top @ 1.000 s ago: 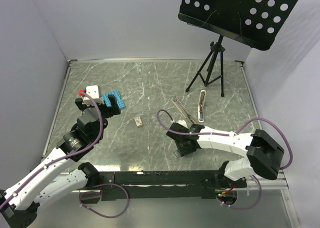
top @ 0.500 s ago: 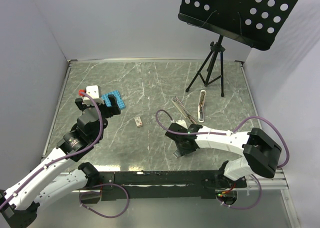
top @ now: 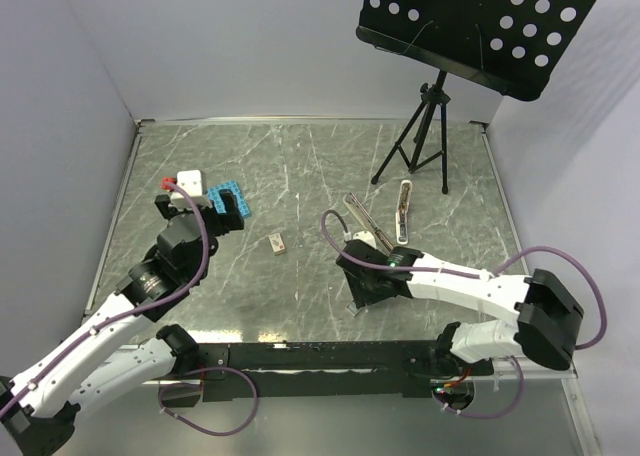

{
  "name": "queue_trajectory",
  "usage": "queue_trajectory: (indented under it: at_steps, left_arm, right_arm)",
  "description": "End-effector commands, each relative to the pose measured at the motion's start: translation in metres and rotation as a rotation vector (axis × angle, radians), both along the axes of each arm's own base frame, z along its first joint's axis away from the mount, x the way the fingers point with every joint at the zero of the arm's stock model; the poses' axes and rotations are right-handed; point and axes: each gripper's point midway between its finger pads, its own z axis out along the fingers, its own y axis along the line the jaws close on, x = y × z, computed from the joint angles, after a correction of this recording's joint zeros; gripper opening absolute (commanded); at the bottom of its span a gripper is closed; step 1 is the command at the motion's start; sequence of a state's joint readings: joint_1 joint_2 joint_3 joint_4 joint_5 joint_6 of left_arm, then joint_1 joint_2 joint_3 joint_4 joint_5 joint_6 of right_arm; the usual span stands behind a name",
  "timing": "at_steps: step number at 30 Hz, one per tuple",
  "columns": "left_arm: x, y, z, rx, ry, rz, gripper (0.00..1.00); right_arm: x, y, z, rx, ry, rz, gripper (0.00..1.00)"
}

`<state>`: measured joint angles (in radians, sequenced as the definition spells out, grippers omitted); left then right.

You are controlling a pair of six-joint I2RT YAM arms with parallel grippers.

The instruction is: Unload the staples from the stapler

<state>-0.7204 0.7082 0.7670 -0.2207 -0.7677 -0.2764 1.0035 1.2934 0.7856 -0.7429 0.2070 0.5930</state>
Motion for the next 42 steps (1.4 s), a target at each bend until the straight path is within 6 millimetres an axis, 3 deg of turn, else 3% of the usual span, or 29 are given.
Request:
queue_trajectory:
  at_steps: [1, 2, 4, 5, 6, 7, 8, 10, 11, 12, 14, 15, 17, 18, 20, 21, 22, 23, 24, 26, 29, 35, 42]
  left_arm:
    - [0.009, -0.031, -0.012, -0.047, 0.031, -0.103, 0.97]
    - [0.011, -0.037, -0.012, -0.059, 0.046, -0.118, 0.97]
    - [0.02, -0.049, -0.033, -0.05, 0.14, -0.128, 0.97]
    - [0.024, -0.057, -0.028, -0.062, 0.152, -0.15, 0.97]
    - [0.029, -0.07, -0.047, -0.053, 0.238, -0.211, 0.98]
    - [0.033, -0.075, -0.053, -0.061, 0.268, -0.231, 0.99]
    - [0.038, -0.082, -0.051, -0.08, 0.288, -0.26, 0.97]
    - [0.048, -0.09, -0.073, -0.098, 0.387, -0.31, 0.88]
    - [0.053, -0.093, -0.07, -0.112, 0.396, -0.329, 0.85]
    - [0.062, -0.089, -0.081, -0.12, 0.436, -0.319, 0.82]
    - [0.068, -0.098, -0.085, -0.163, 0.475, -0.383, 0.78]
    - [0.075, -0.094, -0.096, -0.169, 0.508, -0.375, 0.74]
    - [0.082, -0.1, -0.101, -0.184, 0.535, -0.414, 0.69]
    - [0.087, -0.1, -0.117, -0.173, 0.579, -0.409, 0.66]
    - [0.095, -0.105, -0.121, -0.164, 0.609, -0.419, 0.61]
    - [0.1, -0.106, -0.138, -0.146, 0.652, -0.418, 0.58]
    - [0.106, -0.108, -0.139, -0.144, 0.66, -0.419, 0.57]
    - [0.109, -0.108, -0.157, -0.135, 0.712, -0.409, 0.56]
    - [0.111, -0.108, -0.163, -0.13, 0.731, -0.41, 0.56]
    - [0.119, -0.112, -0.166, -0.132, 0.745, -0.425, 0.54]
    - [0.123, -0.116, -0.193, -0.118, 0.819, -0.43, 0.53]
    - [0.112, -0.114, -0.229, -0.122, 0.928, -0.422, 0.4]
    - [0.102, -0.106, -0.241, -0.102, 0.978, -0.398, 0.31]
  right_arm:
    - [0.008, 0.023, 0.032, 0.135, -0.064, 0.031, 0.52]
    - [0.009, 0.024, 0.034, 0.147, -0.071, 0.034, 0.55]
    - [0.011, 0.03, 0.042, 0.182, -0.091, 0.041, 0.6]
    - [0.012, 0.03, 0.044, 0.189, -0.099, 0.037, 0.66]
    - [0.012, 0.03, 0.047, 0.206, -0.111, 0.038, 0.69]
    - [0.012, 0.03, 0.048, 0.215, -0.121, 0.037, 0.73]
    - [0.012, 0.029, 0.05, 0.224, -0.128, 0.032, 0.8]
    - [0.011, 0.027, 0.054, 0.257, -0.149, 0.027, 0.87]
    - [0.011, 0.027, 0.055, 0.269, -0.154, 0.026, 0.92]
    - [0.009, 0.025, 0.057, 0.29, -0.163, 0.023, 0.93]
    - [0.008, 0.028, 0.06, 0.332, -0.174, 0.029, 0.96]
    - [0.006, 0.028, 0.061, 0.348, -0.179, 0.035, 0.96]
    - [0.006, 0.03, 0.066, 0.378, -0.19, 0.036, 0.97]
    - [0.005, 0.03, 0.064, 0.379, -0.188, 0.041, 0.98]
    - [0.005, 0.032, 0.066, 0.395, -0.192, 0.051, 0.98]
    - [0.004, 0.034, 0.066, 0.401, -0.185, 0.058, 0.98]
    - [0.004, 0.035, 0.067, 0.406, -0.185, 0.062, 0.98]
    - [0.004, 0.037, 0.068, 0.411, -0.185, 0.065, 0.98]
    - [0.003, 0.039, 0.068, 0.418, -0.182, 0.072, 0.98]
    - [0.003, 0.039, 0.069, 0.423, -0.182, 0.076, 0.98]
    - [0.002, 0.04, 0.069, 0.427, -0.184, 0.083, 0.98]
    - [0.001, 0.036, 0.067, 0.417, -0.188, 0.085, 0.99]
    - [0.002, 0.037, 0.067, 0.42, -0.188, 0.09, 0.99]
